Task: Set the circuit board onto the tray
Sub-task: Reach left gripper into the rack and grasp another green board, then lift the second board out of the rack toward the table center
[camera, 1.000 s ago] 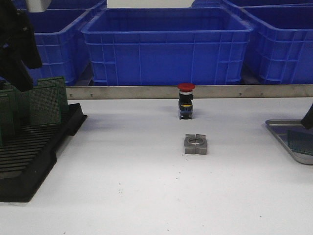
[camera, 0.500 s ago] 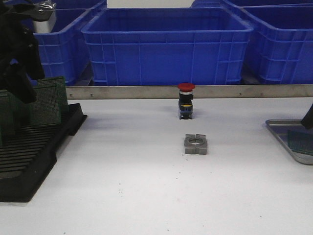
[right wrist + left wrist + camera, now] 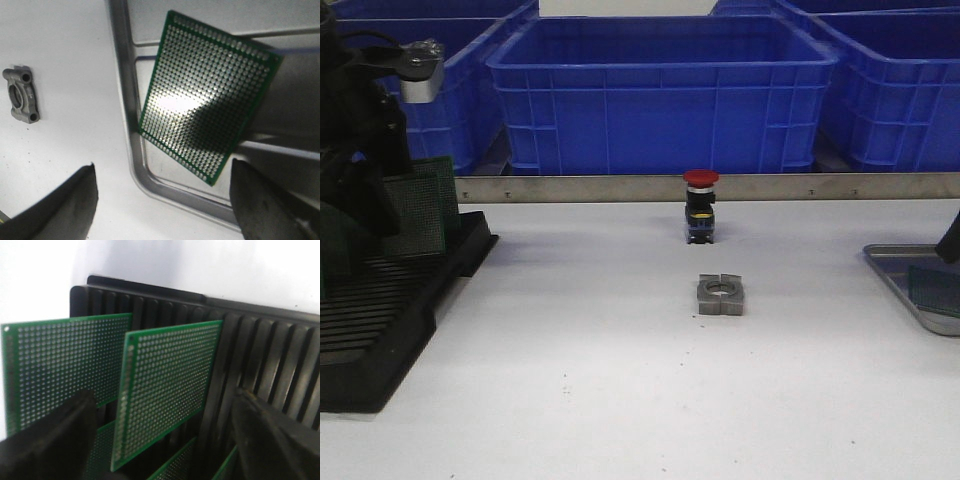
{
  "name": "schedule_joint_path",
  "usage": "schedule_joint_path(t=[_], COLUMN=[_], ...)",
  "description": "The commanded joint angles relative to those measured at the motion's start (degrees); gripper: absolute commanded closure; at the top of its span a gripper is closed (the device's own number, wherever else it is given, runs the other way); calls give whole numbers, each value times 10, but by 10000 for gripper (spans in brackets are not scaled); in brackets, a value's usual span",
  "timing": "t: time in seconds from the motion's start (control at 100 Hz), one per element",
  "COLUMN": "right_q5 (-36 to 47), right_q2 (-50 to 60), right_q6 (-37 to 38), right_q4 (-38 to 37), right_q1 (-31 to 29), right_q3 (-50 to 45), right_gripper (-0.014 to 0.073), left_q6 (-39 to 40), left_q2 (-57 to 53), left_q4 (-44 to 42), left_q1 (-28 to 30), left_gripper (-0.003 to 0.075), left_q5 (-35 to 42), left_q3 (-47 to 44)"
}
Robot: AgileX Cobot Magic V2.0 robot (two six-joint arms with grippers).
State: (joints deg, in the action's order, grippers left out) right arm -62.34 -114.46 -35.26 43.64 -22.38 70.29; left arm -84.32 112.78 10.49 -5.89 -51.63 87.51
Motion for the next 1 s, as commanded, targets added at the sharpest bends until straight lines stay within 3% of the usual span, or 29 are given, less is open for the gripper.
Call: schedule_joint_path(t=[0.0, 0.21, 0.39, 0.64, 0.72, 0.99], right_q5=[-24, -23, -23, -23, -23, -24], right_q2=[27, 27, 27, 27, 27, 27], right_q6=[-4, -4, -4, -4, -4, -4], right_q4=[17, 17, 17, 17, 17, 23], right_q1=[-4, -4, -4, -4, -4, -4], right_q3=[16, 16, 16, 16, 16, 16], right_gripper=[24, 24, 24, 24, 24, 24], left_q6=[0, 0, 21, 21, 21, 26], left_q2=[-28, -28, -29, -34, -36, -98], left_q4=[10, 10, 10, 28, 57, 209], left_q1=[1, 1, 1, 1, 1, -26], left_gripper=[288, 743, 739, 739, 739, 739], left_q5=[12, 12, -11, -165, -213, -213], left_q3=[19, 20, 44, 128, 163, 178])
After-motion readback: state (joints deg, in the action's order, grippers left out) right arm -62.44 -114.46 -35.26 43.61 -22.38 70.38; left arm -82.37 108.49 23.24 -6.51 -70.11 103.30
